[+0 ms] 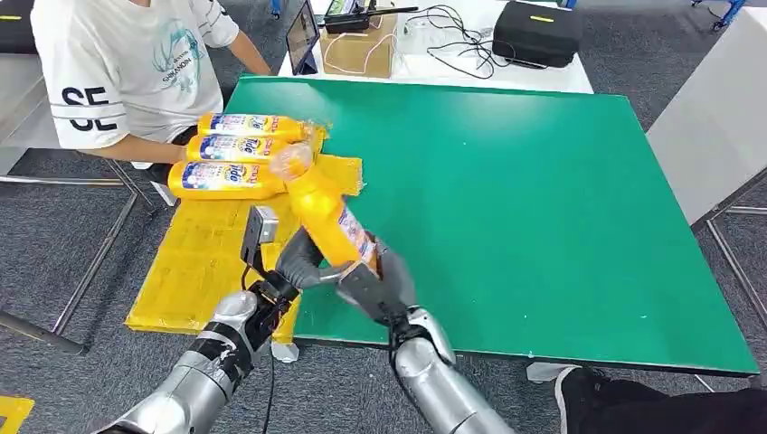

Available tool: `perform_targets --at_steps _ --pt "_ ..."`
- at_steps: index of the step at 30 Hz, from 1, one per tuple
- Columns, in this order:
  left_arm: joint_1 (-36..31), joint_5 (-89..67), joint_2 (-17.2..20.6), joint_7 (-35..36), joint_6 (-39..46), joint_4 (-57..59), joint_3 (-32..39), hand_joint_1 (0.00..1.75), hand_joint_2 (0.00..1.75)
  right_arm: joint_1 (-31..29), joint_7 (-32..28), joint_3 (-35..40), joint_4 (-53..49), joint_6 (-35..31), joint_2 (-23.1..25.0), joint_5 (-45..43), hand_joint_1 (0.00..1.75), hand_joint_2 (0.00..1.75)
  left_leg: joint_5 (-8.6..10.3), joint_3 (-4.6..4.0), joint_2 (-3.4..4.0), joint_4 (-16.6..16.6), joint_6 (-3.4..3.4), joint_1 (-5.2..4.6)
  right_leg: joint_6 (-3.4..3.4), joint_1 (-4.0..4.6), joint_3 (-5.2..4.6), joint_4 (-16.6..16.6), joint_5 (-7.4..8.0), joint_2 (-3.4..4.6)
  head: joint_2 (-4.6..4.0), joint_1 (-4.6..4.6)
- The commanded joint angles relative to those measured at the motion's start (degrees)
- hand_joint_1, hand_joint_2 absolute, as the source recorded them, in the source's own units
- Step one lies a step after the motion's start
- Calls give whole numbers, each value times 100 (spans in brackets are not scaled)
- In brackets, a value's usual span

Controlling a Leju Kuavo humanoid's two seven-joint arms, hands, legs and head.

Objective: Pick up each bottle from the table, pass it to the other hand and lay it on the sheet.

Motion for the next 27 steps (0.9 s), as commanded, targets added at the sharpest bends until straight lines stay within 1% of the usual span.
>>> perform_targets --at_steps 1,2,4,6,8,12,13,14,15,16,17,19,20,21,23,25,27 --pt "-385 148 -55 -57 123 534 121 0 175 -104 95 567 721 105 42 16 175 175 -7 15 -8 0 -3 5 -6 7 21 -3 -8 -10 2 7" --pt "-387 181 -57 -55 91 547 151 0 175 -114 103 603 742 132 28 17 175 175 -15 26 -4 5 -4 7 -8 9 33 -1 -15 -8 0 2" --pt "-383 190 -60 -47 77 546 170 0 175 -139 148 674 796 150 6 53 175 175 -6 10 -3 1 -3 5 -6 4 16 -2 -7 -7 0 4" --pt "-352 163 -62 -74 66 486 171 0 175 -179 193 735 853 133 -20 79 175 175 -10 20 -8 0 -5 5 -8 4 27 -2 -13 -12 0 2" --pt "-326 192 -58 -96 23 443 198 0 175 -218 255 774 902 127 -38 118 175 175 -4 8 -5 -2 -4 3 -5 2 14 -4 -5 -8 2 2" --pt "-320 195 -50 -95 14 437 201 0 175 -232 255 772 906 140 -51 116 175 175 -13 23 -13 2 -6 7 -10 7 31 -1 -16 -17 0 2" --pt "-260 362 -45 -151 -285 349 248 175 175 -280 314 796 943 143 -54 142 115 175 -9 19 -12 1 -5 5 -8 5 26 -1 -13 -16 0 2" --pt "-245 402 -31 -148 -363 328 266 175 175 -295 323 786 952 129 -50 136 37 175 -15 25 -14 5 -6 8 -10 8 33 1 -19 -19 2 2" --pt "-210 363 -23 -175 -292 262 284 175 175 -323 352 764 986 66 -43 137 0 175 -9 18 -7 0 -4 4 -7 5 22 -3 -11 -11 0 2" --pt "-163 314 -22 -204 -255 151 301 175 175 -335 321 700 987 71 -38 64 0 175 -14 28 -8 1 -5 6 -9 7 34 -2 -16 -13 0 2" --pt "-132 287 -25 -224 -224 63 328 175 175 -345 315 675 984 43 -49 47 0 175 -7 13 -3 0 -3 4 -5 4 17 -3 -8 -7 2 2" --pt "-128 286 -15 -232 -178 -12 374 175 175 -334 263 591 922 -24 -72 -19 0 175 -21 36 -5 5 -6 9 -10 10 43 0 -22 -13 2 4" --pt "-138 289 -9 -233 -178 -21 380 175 175 -342 263 588 919 -19 -84 -19 0 175 -10 11 1 5 -3 5 -6 5 15 1 -9 -4 0 0" --pt "-138 289 -9 -233 -178 -21 380 175 175 -342 263 588 919 -19 -84 -19 0 175 -10 15 -5 3 -3 2 -6 2 19 2 -12 -10 0 0" --pt "-91 239 8 -301 47 -193 497 175 175 -292 193 493 755 -149 -126 -77 0 175 -11 13 -10 4 -3 5 -7 6 22 0 -13 -13 0 4" --pt "-69 151 93 -343 334 -352 673 175 175 -247 160 362 540 -231 -226 -158 0 175 -13 14 3 4 -4 3 -7 3 19 2 -12 -1 2 4" --pt "-61 2 176 -426 555 -443 796 175 175 -219 159 271 350 -225 -336 -201 0 175 -8 10 1 0 -4 4 -6 3 15 -2 -8 -5 0 2"
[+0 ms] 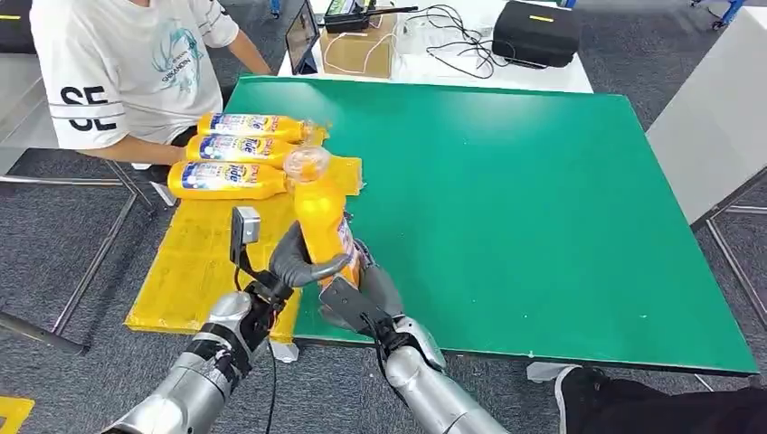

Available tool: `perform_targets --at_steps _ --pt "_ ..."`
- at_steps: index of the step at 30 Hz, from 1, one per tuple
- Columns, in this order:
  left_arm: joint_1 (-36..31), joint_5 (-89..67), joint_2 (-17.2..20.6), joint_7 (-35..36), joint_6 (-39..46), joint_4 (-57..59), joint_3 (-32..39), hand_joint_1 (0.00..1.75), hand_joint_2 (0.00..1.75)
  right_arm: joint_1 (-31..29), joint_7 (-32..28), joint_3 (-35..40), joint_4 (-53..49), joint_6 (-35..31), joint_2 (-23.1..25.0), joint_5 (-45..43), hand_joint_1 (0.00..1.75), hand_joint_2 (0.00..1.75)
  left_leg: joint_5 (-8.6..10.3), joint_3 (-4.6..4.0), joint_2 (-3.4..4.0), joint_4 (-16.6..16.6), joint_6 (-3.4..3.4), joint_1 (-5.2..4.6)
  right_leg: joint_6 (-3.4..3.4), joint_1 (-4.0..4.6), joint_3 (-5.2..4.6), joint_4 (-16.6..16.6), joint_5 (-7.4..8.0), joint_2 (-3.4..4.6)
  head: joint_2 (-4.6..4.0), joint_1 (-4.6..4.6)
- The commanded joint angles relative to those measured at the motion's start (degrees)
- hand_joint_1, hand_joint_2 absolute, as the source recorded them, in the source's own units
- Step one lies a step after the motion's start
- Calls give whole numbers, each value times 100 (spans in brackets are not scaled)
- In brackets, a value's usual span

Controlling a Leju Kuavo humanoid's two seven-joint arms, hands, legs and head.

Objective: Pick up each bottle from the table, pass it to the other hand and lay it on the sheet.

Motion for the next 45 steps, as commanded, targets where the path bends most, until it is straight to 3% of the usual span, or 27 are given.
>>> perform_targets --at_steps 1,5,12,14,18,21,23,28,31,33,37,45 --pt "-139 -425 208 -223 806 -346 592 175 175 -6 -112 -293 -342 -179 -401 -179 0 175 -13 27 -3 2 -5 5 -9 6 30 0 -15 -8 0 -2" --pt "-345 -2118 767 -769 2135 -53 483 175 175 115 -191 -553 -1052 -254 -672 -175 0 175 -14 28 2 3 -6 6 -9 8 29 2 -13 1 0 -2" --pt "-429 -2326 728 -909 2026 159 750 175 175 141 -133 -601 -1165 -186 -676 -110 0 175 -10 22 -9 2 -5 6 -7 8 24 2 -14 -11 -2 -2" --pt "-586 -3288 1001 -711 2826 599 546 175 175 214 -346 -752 -1447 -358 -718 -236 0 175 -2 10 -6 -1 -2 2 -4 3 10 0 -6 -6 0 0" --pt "-902 -4241 1426 -832 3344 1710 475 175 175 538 -696 -1031 -2451 -60 -825 -855 0 175 -9 25 -6 1 -5 4 -9 5 26 3 -14 -8 0 0" --pt "-930 -4355 1446 -881 3389 1823 484 175 175 574 -666 -1031 -2555 -39 -826 -875 0 175 -3 12 2 -2 -4 2 -6 3 8 1 -6 -1 0 0" --pt "-1049 -4921 1579 -471 3557 2130 268 175 175 590 -717 -1062 -2613 -20 -822 -993 0 175 -9 19 -2 2 -7 6 -10 8 15 4 -13 -7 -2 -4" --pt "-1183 -5230 1765 -238 3198 2556 255 175 175 549 -723 -1038 -2580 -18 -811 -1030 0 175 -8 26 5 -3 -4 3 -6 4 21 1 -10 4 0 0" --pt "-1259 -5879 1893 194 3220 2766 -97 175 175 459 -723 -968 -2388 63 -783 -1055 0 175 -11 38 31 -7 -7 1 -10 3 26 2 -5 25 -2 -2" --pt "-1358 -6832 2050 732 3413 2941 -809 175 175 388 -744 -882 -2260 111 -745 -1042 0 175 -13 42 28 -5 -12 4 -13 6 27 4 -6 25 -2 0" --pt "-1442 -7674 2257 948 2937 3113 -1456 175 175 193 -787 -733 -2013 242 -705 -1079 0 175 -12 41 31 -3 -13 5 -12 8 24 6 -2 33 0 0" --pt "-1374 -7823 2092 1285 3045 3175 -1477 175 175 70 -765 -547 -1757 320 -656 -990 0 175 -8 63 32 -12 -15 2 -11 3 42 11 0 35 -2 -2"
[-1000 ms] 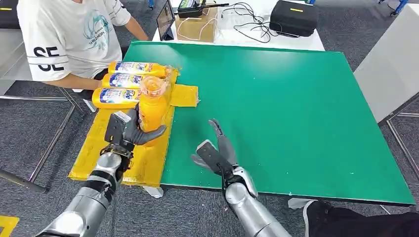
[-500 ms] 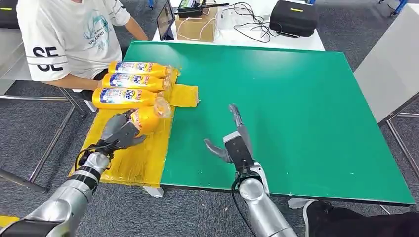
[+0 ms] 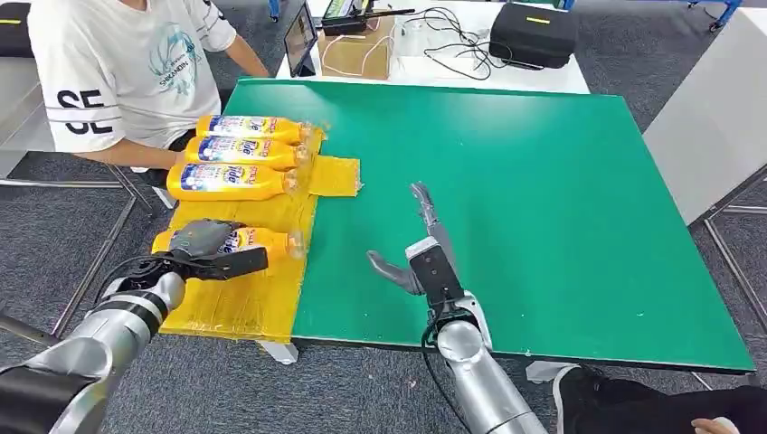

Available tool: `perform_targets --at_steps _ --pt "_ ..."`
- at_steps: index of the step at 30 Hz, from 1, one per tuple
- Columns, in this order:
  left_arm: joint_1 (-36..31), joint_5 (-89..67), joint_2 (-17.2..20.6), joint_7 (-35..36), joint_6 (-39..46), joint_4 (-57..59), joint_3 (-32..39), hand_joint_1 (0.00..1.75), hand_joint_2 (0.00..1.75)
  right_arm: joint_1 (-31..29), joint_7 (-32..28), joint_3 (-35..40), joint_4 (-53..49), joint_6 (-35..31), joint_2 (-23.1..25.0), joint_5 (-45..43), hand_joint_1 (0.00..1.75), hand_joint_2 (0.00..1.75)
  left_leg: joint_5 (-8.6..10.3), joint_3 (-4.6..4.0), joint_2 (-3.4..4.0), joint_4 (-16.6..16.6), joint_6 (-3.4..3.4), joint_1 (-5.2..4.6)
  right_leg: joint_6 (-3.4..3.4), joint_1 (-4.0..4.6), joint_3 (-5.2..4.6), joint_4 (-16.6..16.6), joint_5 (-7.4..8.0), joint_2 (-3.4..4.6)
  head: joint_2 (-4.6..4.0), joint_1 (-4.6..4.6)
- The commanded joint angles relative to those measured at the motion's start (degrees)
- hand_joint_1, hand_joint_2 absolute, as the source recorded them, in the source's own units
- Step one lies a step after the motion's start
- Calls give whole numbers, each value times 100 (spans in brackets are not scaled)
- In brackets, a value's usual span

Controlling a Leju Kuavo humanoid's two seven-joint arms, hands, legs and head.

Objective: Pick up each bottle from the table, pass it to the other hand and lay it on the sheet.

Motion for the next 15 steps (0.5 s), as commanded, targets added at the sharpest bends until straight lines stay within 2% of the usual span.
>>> perform_targets --at_steps 1,15 --pt "66 -173 79 244 -73 701 -636 175 175 -392 9 257 661 53 25 26 0 175 -11 36 28 -8 -6 1 -9 3 25 -6 -3 23 0 0" --pt "57 -174 86 242 -85 700 -634 175 175 -395 9 255 663 60 16 25 0 175 -8 40 22 -8 -4 -1 -6 0 31 -5 -3 18 0 0"
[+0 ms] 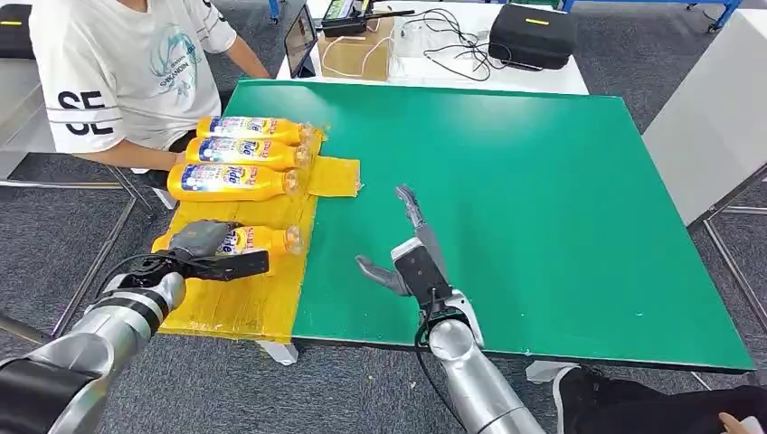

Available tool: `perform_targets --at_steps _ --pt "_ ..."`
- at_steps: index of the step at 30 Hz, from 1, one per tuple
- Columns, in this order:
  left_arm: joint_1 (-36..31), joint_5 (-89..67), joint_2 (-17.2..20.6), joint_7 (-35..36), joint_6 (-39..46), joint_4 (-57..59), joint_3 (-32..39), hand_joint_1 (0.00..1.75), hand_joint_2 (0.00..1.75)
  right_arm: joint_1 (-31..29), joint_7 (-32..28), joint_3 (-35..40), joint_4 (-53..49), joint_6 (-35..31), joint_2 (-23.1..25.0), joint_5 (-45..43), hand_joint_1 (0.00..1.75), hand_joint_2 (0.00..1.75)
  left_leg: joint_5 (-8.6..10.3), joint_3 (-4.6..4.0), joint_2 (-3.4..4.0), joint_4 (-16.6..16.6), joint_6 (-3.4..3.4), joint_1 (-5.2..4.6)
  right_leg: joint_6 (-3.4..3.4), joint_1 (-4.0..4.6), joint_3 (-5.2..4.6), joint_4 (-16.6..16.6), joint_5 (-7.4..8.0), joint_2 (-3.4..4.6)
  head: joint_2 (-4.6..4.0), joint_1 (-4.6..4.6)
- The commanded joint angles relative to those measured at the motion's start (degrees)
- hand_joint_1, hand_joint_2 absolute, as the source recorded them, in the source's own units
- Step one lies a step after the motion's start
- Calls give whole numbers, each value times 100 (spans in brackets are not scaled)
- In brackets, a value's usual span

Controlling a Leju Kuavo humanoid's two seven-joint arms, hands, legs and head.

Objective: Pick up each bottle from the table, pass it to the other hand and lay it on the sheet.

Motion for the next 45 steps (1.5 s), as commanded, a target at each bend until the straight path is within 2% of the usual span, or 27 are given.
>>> perform_targets --at_steps 1,2,4,7,12,15,16,17,19,21,26,27,30,32,36,38,41,42,45 --pt "181 -76 78 39 -84 499 -328 175 175 -287 9 120 409 5 -54 -32 0 175 -10 27 24 -8 -4 0 -7 1 19 -8 -3 20 0 0" --pt "181 -76 78 39 -84 499 -328 175 175 -287 9 120 409 5 -54 -32 0 175 -9 26 23 -9 -3 -1 -6 0 17 -7 -3 19 0 0" --pt "211 -36 31 37 -53 480 -256 3 175 -307 16 139 451 28 -46 -21 0 175 -7 24 21 -9 -2 -3 -5 -2 15 -6 -2 18 0 0" --pt "272 101 -58 -77 32 464 -50 0 175 -356 34 169 549 53 -34 5 0 175 -6 24 17 -9 -2 -4 -4 -3 16 -6 -2 15 2 0" --pt "454 527 -207 -658 -38 366 452 0 175 -435 32 173 768 75 -25 31 0 175 -6 29 15 -12 -2 -3 -5 -3 22 -11 -3 11 2 -2" --pt "592 1016 -294 -1251 -129 238 925 0 175 -451 -9 116 813 61 -33 -12 0 175 -6 32 8 -14 0 -6 -4 -5 28 -11 -5 7 0 -2" --pt "729 1327 -320 -1766 24 83 1185 0 175 -458 -13 113 834 68 -49 -12 0 175 -4 29 4 -13 0 -6 -3 -6 28 -11 -5 6 0 0" --pt "804 1495 -335 -2013 95 11 1335 0 0 -458 -34 105 851 66 -59 -20 0 175 -7 37 10 -15 0 -6 -4 -6 34 -14 -5 12 0 -2" --pt "915 1705 -376 -2305 283 -163 1528 0 0 -445 -56 83 858 35 -63 -23 0 175 -4 31 7 -13 1 -9 -2 -10 29 -11 -4 10 0 -2" --pt "1071 1963 -445 -2597 131 -406 1692 0 0 -421 -78 54 842 15 -70 -14 0 175 -3 28 -1 -12 1 -8 -2 -10 28 -11 -6 2 0 -2" --pt "1785 3686 -317 -2597 -376 -2141 1266 0 0 -393 -110 28 764 24 -96 1 0 175 -6 27 5 -9 -1 -5 -6 -7 25 -12 -7 9 0 0" --pt "1954 4209 -199 -2597 -659 -2655 1131 0 175 -401 -122 26 745 25 -96 6 0 175 -7 20 5 -5 -2 -4 -6 -6 21 -10 -7 7 0 -2" --pt "2238 5153 -109 -2597 -1271 -3630 1155 0 175 -408 -128 -4 705 54 -88 -16 0 175 -11 13 2 4 -5 2 -10 1 13 -3 -12 0 2 0" --pt "2292 5467 -225 -2597 -1670 -3828 1338 0 175 -380 -139 -27 652 62 -69 -31 0 175 -15 9 0 9 -5 7 -10 6 10 -2 -16 -4 0 0" --pt "2100 5658 -1036 -2597 -2430 -3475 1753 0 175 -242 -121 -4 494 7 79 -13 0 175 -4 -11 -18 2 0 0 -3 1 -7 -4 -12 -17 2 0" --pt "1975 5445 -1497 -2597 -1944 -3204 1869 0 175 -167 -78 61 436 -170 172 72 0 175 -10 -3 -27 3 0 2 -4 3 6 -6 -20 -28 0 -2" --pt "1873 5597 -2160 -2184 -1540 -3113 1926 0 175 17 -60 144 247 -586 290 246 0 175 0 -19 -49 2 3 -6 0 -7 -5 -4 -17 -45 0 0" --pt "1912 5436 -2350 -2041 -958 -3205 1826 0 175 113 -58 142 154 -772 318 245 0 175 -7 -13 -54 9 2 -1 -2 -2 6 -4 -24 -51 0 -2" --pt "1970 5417 -2565 -1891 -222 -3254 1629 0 175 281 -104 64 56 -957 385 46 0 175 -9 -17 -48 9 2 -2 -2 -4 3 -8 -21 -43 0 0"
